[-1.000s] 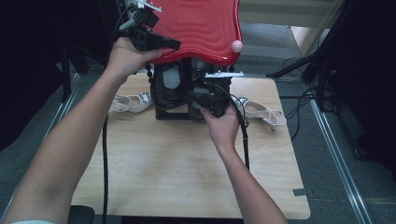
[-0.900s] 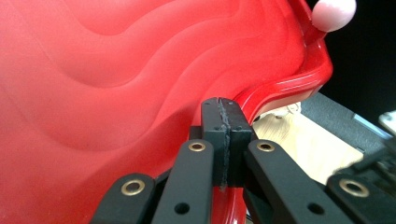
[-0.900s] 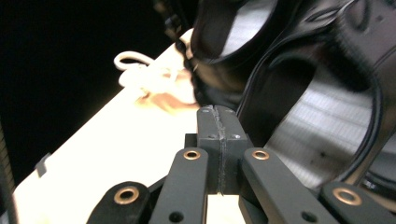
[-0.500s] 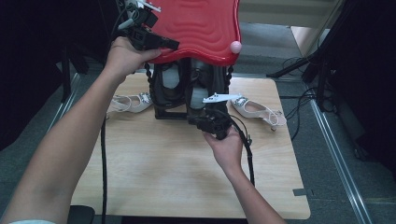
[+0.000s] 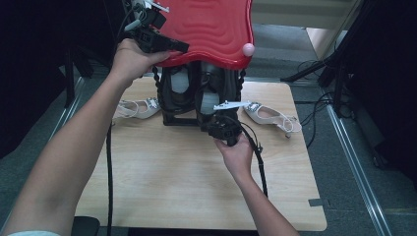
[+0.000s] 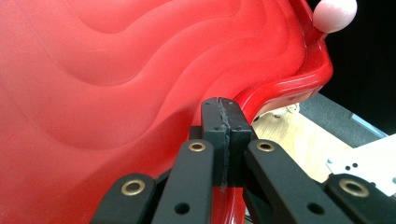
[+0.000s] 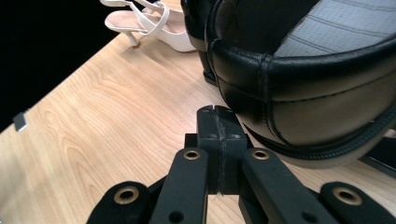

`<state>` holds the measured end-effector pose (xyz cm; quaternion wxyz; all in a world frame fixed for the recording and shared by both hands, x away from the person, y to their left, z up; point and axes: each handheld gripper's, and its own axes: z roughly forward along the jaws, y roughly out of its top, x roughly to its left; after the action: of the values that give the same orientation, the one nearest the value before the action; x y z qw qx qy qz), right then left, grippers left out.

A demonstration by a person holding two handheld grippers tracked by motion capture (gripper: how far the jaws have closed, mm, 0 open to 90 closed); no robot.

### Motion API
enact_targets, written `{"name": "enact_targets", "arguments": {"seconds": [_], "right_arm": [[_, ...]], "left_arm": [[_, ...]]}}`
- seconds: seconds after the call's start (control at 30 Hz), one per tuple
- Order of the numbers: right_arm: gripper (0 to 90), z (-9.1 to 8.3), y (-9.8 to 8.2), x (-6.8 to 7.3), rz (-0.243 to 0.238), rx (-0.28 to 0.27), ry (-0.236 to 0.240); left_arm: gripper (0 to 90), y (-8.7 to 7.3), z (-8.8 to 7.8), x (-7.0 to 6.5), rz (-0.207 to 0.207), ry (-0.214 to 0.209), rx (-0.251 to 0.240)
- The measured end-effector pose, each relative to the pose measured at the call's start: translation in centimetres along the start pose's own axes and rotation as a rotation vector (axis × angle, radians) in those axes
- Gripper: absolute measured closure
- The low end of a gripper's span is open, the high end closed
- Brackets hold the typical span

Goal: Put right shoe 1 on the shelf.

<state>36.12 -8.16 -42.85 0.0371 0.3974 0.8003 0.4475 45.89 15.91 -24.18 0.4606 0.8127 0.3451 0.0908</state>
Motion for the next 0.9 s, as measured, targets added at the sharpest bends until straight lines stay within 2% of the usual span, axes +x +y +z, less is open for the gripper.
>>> {"name": "enact_targets", "arguments": {"seconds": [0.37, 0.53, 0.9], "right_arm": [[90.0, -0.6, 0.7, 0.0, -0.01, -0.035, -0.024], [90.0, -0.4, 1.4, -0.3, -0.014, -0.035, -0.045], [90.0, -0.6, 3.0, -2.0, -0.005, -0.054, -0.119]], "left_arm": [[90.0, 0.0, -0.1, 0.0, 0.013, -0.005, 0.001], [90.0, -0.1, -0.1, 0.0, 0.016, -0.008, -0.003], [90.0, -0.1, -0.1, 0.0, 0.019, -0.007, -0.007]]}}
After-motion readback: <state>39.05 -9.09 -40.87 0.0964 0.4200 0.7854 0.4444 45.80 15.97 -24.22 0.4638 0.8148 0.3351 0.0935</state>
